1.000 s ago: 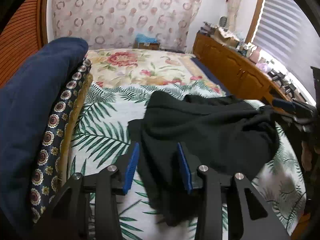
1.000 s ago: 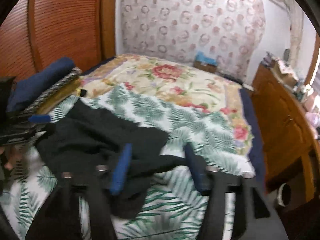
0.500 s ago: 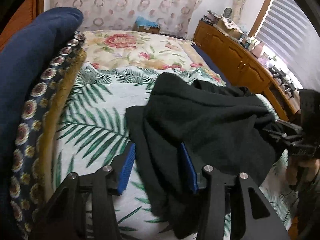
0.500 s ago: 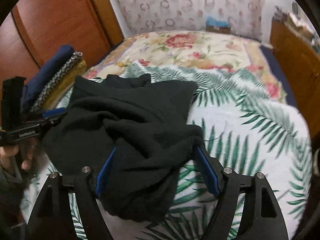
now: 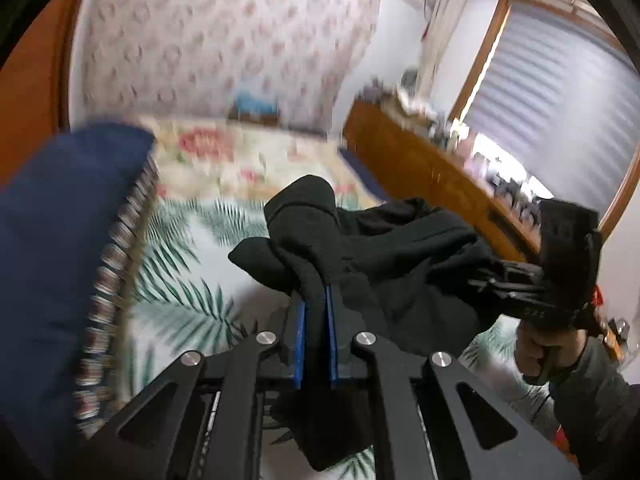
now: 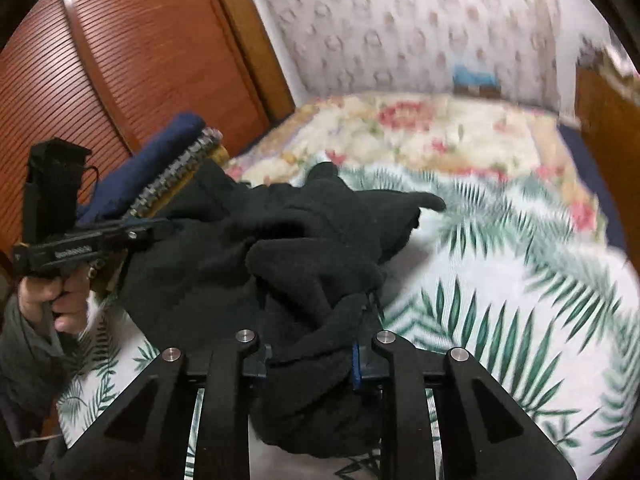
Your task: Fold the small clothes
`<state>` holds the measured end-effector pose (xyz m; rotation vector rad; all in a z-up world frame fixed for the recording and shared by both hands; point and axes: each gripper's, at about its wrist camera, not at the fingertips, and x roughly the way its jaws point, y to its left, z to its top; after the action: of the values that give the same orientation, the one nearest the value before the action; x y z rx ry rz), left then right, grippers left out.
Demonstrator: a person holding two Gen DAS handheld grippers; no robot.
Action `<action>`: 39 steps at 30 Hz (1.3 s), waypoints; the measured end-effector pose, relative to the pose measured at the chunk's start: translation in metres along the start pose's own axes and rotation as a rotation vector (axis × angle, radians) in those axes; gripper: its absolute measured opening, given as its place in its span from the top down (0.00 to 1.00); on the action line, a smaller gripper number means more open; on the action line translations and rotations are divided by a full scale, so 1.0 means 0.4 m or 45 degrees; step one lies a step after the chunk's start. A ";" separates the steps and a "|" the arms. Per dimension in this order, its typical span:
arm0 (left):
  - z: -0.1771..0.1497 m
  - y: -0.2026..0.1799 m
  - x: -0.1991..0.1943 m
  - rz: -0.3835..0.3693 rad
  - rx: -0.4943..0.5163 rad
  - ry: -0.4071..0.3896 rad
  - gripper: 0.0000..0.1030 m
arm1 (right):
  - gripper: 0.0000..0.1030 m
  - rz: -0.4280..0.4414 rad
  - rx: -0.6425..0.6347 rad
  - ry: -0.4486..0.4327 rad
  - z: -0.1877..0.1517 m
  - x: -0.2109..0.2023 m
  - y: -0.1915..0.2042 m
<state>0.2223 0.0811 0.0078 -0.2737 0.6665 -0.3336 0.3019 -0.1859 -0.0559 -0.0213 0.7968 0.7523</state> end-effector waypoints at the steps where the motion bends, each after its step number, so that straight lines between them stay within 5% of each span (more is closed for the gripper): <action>1: 0.007 0.001 -0.031 0.006 -0.001 -0.036 0.95 | 0.79 -0.002 -0.028 -0.025 0.013 -0.015 0.018; 8: 0.046 0.072 -0.260 0.186 -0.028 -0.299 0.95 | 0.79 0.065 -0.280 -0.153 0.184 -0.065 0.177; 14: 0.017 0.202 -0.350 0.383 -0.138 -0.406 0.95 | 0.79 0.117 -0.589 -0.174 0.383 0.032 0.398; 22: -0.127 0.343 -0.324 0.523 -0.346 -0.350 0.95 | 0.79 0.178 -0.879 -0.027 0.492 0.320 0.670; 27: -0.163 0.359 -0.309 0.543 -0.373 -0.335 0.94 | 0.67 0.098 -0.815 0.002 0.523 0.470 0.727; 31: -0.166 0.338 -0.315 0.580 -0.339 -0.327 0.93 | 0.67 0.016 -0.772 -0.103 0.552 0.449 0.711; 35: -0.162 0.341 -0.321 0.597 -0.325 -0.314 0.90 | 0.37 -0.044 -0.750 -0.153 0.560 0.420 0.716; 39: -0.152 0.322 -0.344 0.657 -0.270 -0.303 0.85 | 0.36 0.002 -0.664 -0.124 0.577 0.401 0.678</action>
<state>0.1095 0.2433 -0.0067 -0.3264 0.5144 0.2622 0.3552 0.1792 0.0725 -0.4488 0.4908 0.9386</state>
